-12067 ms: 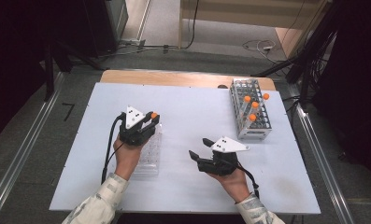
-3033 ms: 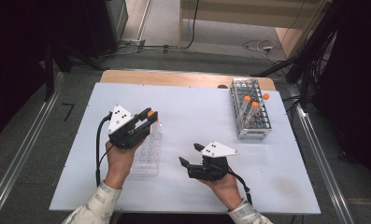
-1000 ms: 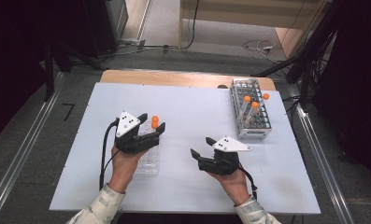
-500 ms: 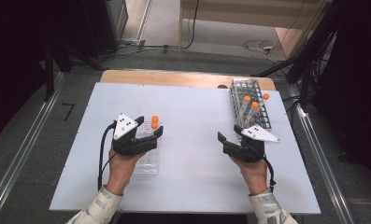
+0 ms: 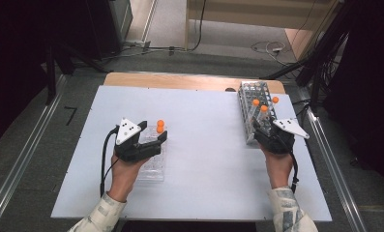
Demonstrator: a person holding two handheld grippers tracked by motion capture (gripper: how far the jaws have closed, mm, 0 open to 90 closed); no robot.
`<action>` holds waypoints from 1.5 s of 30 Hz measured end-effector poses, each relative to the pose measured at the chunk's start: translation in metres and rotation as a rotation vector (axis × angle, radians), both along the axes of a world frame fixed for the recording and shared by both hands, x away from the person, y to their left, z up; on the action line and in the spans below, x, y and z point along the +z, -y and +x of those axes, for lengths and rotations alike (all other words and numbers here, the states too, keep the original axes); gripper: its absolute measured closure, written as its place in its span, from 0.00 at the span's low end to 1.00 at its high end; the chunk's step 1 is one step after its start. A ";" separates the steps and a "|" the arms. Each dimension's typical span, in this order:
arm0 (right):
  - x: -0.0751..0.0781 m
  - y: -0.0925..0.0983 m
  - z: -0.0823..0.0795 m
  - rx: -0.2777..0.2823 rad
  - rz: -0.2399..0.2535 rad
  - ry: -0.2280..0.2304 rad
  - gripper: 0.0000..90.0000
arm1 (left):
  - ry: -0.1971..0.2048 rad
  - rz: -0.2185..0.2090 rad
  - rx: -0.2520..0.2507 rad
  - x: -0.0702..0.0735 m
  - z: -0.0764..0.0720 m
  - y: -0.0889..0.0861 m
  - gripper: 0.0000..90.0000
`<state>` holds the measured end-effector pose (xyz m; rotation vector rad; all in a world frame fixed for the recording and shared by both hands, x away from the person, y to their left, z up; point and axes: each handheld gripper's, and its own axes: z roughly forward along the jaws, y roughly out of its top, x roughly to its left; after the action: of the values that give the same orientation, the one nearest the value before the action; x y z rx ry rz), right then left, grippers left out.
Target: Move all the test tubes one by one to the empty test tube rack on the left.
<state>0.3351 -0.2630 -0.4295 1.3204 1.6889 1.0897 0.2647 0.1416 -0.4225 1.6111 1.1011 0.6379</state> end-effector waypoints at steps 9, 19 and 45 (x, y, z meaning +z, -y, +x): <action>-0.020 0.003 0.035 -0.075 -0.007 -0.025 0.57 | 0.001 -0.009 0.003 0.001 -0.001 -0.004 0.25; -0.025 0.007 0.051 -0.076 0.008 -0.059 0.66 | 0.000 -0.012 0.006 0.001 -0.001 -0.005 0.25; 0.012 0.010 0.046 -0.045 0.012 0.013 0.79 | -0.005 -0.009 -0.004 0.000 -0.001 -0.005 0.25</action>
<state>0.3809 -0.2730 -0.4178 1.3498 1.6374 1.0822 0.2636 0.1463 -0.4221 1.6080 1.1024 0.6256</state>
